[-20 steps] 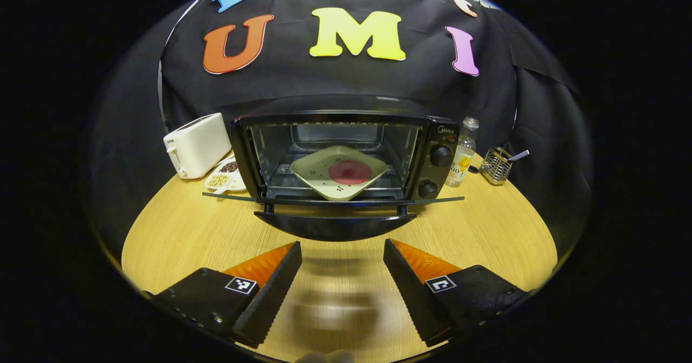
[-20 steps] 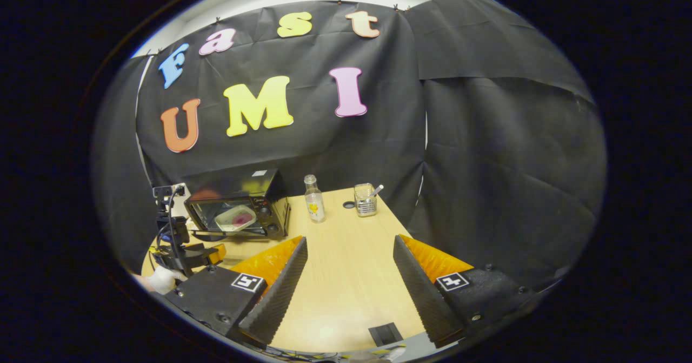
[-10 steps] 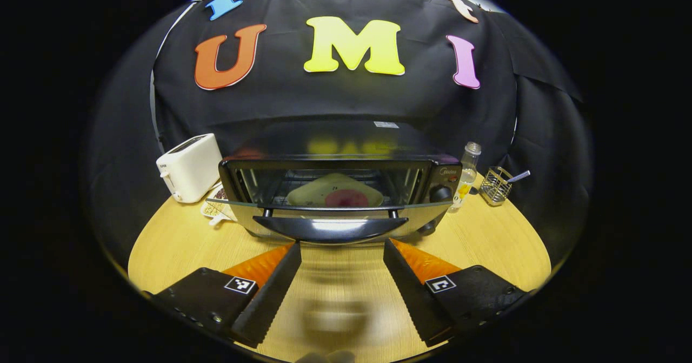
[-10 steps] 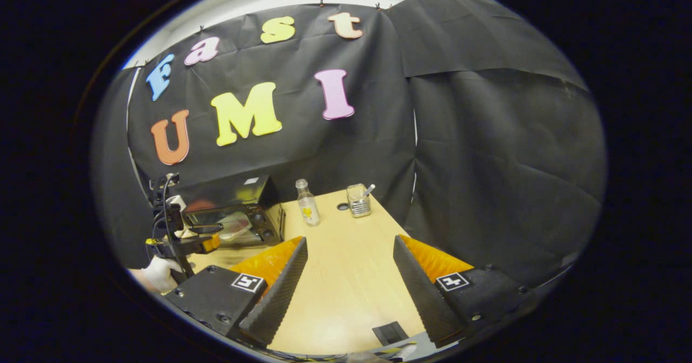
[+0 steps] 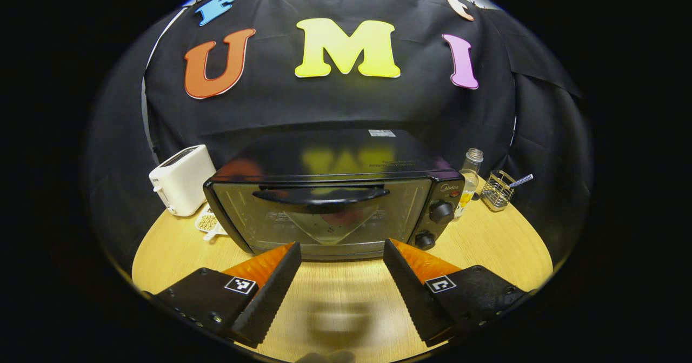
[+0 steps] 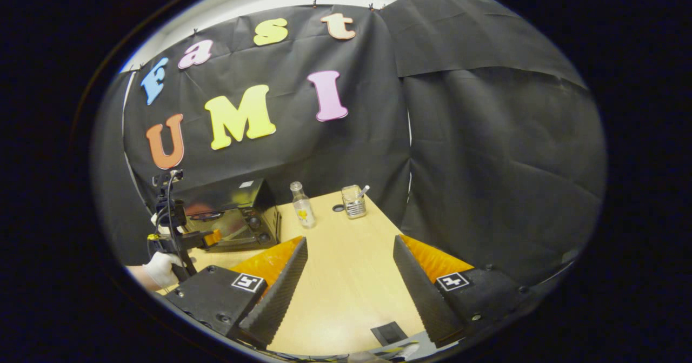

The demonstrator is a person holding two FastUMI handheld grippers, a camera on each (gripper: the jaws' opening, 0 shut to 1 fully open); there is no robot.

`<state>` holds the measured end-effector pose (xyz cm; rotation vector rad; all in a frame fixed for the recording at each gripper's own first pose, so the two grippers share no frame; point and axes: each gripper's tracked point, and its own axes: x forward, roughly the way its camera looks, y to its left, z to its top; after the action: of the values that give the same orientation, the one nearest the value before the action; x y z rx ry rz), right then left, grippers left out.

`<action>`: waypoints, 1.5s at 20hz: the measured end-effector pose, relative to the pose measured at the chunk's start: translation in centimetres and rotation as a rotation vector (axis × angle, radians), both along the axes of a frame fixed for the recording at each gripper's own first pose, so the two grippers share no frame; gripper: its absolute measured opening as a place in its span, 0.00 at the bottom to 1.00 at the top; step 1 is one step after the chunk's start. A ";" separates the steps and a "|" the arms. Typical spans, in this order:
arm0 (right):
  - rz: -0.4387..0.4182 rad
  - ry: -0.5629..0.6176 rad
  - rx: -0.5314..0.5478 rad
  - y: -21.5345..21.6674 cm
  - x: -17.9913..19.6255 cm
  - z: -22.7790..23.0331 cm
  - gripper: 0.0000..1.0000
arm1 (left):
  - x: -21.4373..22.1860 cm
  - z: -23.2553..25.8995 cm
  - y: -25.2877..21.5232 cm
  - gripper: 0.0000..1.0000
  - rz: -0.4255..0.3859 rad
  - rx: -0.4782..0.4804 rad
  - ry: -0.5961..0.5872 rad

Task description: Open the electric oven with the left hand, put the food in, and close the electric oven.

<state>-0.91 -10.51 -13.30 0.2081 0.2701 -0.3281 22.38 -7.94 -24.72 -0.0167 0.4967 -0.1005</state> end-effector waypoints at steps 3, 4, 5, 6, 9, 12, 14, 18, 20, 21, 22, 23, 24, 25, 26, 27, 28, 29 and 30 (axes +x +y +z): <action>0.000 0.003 -0.004 0.0 -0.2 0.1 1.00 | -0.3 0.0 -0.3 0.98 -0.005 -0.001 0.004; 0.004 0.006 -0.005 0.1 -0.2 0.0 1.00 | -0.4 -0.1 -0.2 0.98 -0.005 0.001 0.003; 0.007 0.009 -0.005 0.2 -0.2 -0.1 1.00 | -0.5 -0.1 -0.2 0.98 -0.005 0.000 0.002; 0.012 0.010 -0.004 0.3 -0.3 -0.1 1.00 | -0.7 -0.1 -0.3 0.98 -0.005 0.000 0.001; 0.028 0.011 -0.016 0.7 -0.7 0.3 1.00 | -1.5 0.0 -0.3 0.98 -0.002 -0.001 0.006; 0.040 -0.016 -0.029 0.7 -1.0 1.3 1.00 | -2.5 1.7 -0.8 0.98 -0.007 -0.006 -0.025; 0.062 -0.029 -0.028 1.0 -1.3 1.7 1.00 | -3.9 3.8 -1.0 0.98 -0.017 -0.005 -0.063; 0.127 -0.059 -0.061 1.1 -2.2 2.7 1.00 | -8.4 10.2 -1.0 0.98 -0.012 0.000 -0.182; 0.164 -0.080 -0.069 0.8 -2.9 3.5 1.00 | -11.5 13.6 -1.2 0.98 -0.009 0.009 -0.242; 0.180 -0.097 -0.075 0.5 -3.3 4.2 1.00 | -13.1 15.7 -1.3 0.98 -0.007 0.010 -0.283; 0.197 -0.112 -0.082 0.2 -3.7 4.8 1.00 | -15.0 17.7 -1.4 0.98 -0.003 0.010 -0.323; 0.221 -0.125 -0.088 0.0 -4.2 5.3 1.00 | -16.9 19.5 -1.5 0.97 0.008 0.013 -0.360; 0.240 -0.131 -0.097 -0.2 -4.7 5.6 1.00 | -19.1 20.9 -1.6 0.97 0.024 0.014 -0.388; 0.252 -0.140 -0.108 -0.7 -5.3 6.0 1.00 | -21.1 22.1 -1.6 0.97 0.040 0.011 -0.407; 0.266 -0.158 -0.122 -1.0 -6.0 6.7 1.00 | -23.2 23.4 -1.7 0.97 0.052 0.003 -0.425; 0.279 -0.170 -0.138 -1.1 -6.8 7.2 1.00 | -25.1 24.3 -1.9 0.96 0.062 -0.003 -0.438; 0.294 -0.185 -0.152 -1.3 -7.5 7.4 1.00 | -26.9 25.1 -1.8 0.96 0.073 -0.005 -0.456; 0.312 -0.204 -0.164 -1.3 -8.1 7.7 1.00 | -28.7 25.8 -1.7 0.96 0.087 -0.002 -0.472; 0.325 -0.219 -0.177 -1.2 -8.7 8.0 0.96 | -30.4 26.4 -1.3 0.96 0.104 0.008 -0.481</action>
<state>-9.61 -11.76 -5.34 0.0228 0.0549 -0.0049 -8.05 -9.28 1.72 -0.0105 0.0149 0.0014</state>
